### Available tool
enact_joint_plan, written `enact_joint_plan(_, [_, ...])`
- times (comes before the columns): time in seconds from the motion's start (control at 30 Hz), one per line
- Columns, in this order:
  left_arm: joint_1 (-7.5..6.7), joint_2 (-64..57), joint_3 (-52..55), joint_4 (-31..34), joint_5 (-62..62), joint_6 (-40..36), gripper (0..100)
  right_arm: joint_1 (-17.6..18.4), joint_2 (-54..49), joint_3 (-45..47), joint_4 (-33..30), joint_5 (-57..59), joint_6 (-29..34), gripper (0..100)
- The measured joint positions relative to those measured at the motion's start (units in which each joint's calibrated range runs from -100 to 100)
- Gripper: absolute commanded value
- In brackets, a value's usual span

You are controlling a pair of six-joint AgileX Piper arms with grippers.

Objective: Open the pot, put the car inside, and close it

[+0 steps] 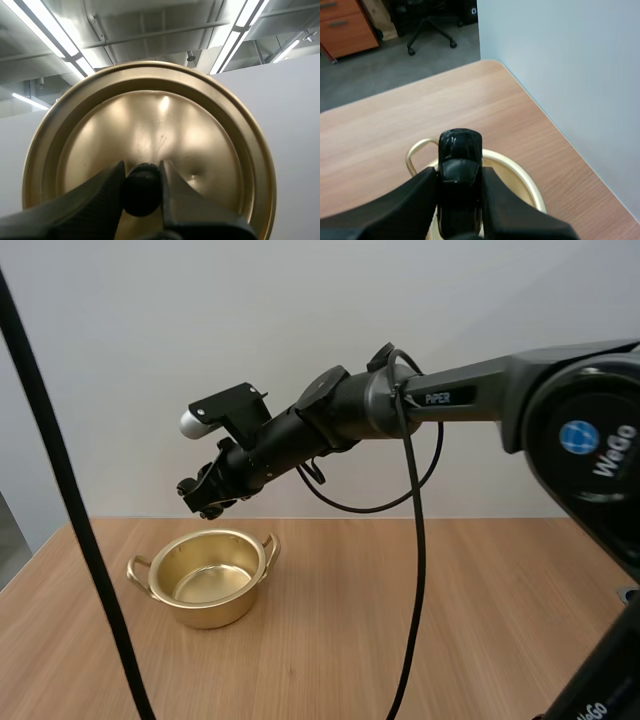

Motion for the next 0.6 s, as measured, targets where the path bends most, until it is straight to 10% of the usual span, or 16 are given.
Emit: enact_joint_plan(0.6, [0.83,0.1,0.0,-0.4,2.8,2.0,0,5.5,21.1,-6.6,-13.3,-4.8,1.2,0])
